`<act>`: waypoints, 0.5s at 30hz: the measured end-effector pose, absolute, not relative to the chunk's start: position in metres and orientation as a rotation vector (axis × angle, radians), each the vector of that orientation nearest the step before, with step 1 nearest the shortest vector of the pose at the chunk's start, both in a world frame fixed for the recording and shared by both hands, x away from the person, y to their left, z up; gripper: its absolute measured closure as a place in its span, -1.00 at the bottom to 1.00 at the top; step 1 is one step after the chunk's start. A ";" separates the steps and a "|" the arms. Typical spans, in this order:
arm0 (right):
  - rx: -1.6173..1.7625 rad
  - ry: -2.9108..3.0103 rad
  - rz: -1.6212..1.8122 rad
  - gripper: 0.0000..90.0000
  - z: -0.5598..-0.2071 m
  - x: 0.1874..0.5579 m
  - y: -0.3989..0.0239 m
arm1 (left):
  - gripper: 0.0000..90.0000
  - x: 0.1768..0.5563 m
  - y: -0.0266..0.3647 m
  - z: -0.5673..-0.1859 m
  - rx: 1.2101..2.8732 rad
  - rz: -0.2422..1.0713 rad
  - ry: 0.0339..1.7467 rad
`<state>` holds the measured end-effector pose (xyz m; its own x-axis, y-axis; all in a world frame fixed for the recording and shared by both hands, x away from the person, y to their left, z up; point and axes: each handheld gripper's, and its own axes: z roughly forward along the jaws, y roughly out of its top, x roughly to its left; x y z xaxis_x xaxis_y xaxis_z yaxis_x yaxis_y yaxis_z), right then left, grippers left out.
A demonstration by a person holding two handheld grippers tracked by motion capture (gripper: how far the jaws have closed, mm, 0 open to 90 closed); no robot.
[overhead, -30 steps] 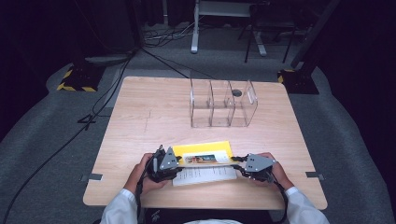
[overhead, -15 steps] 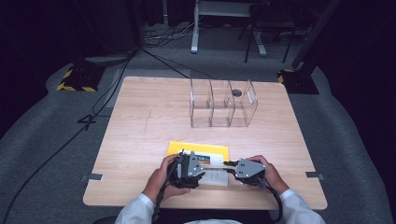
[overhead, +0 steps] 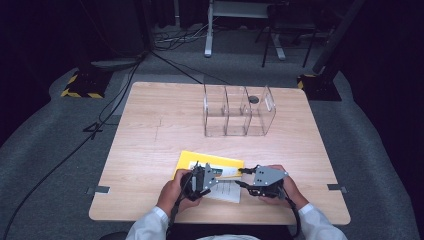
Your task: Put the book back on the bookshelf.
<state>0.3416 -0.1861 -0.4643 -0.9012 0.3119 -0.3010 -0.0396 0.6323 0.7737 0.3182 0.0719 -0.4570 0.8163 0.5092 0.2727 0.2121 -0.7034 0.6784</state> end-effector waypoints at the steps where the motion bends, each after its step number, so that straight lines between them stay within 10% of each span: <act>1: 0.258 2.463 1.183 0.07 -0.466 0.346 -0.190 | 0.67 0.319 0.075 -0.455 2.324 0.584 0.534; 15: 0.538 2.508 1.098 -0.21 -0.494 0.383 -0.203 | 0.81 0.317 0.107 -0.434 2.166 0.568 0.595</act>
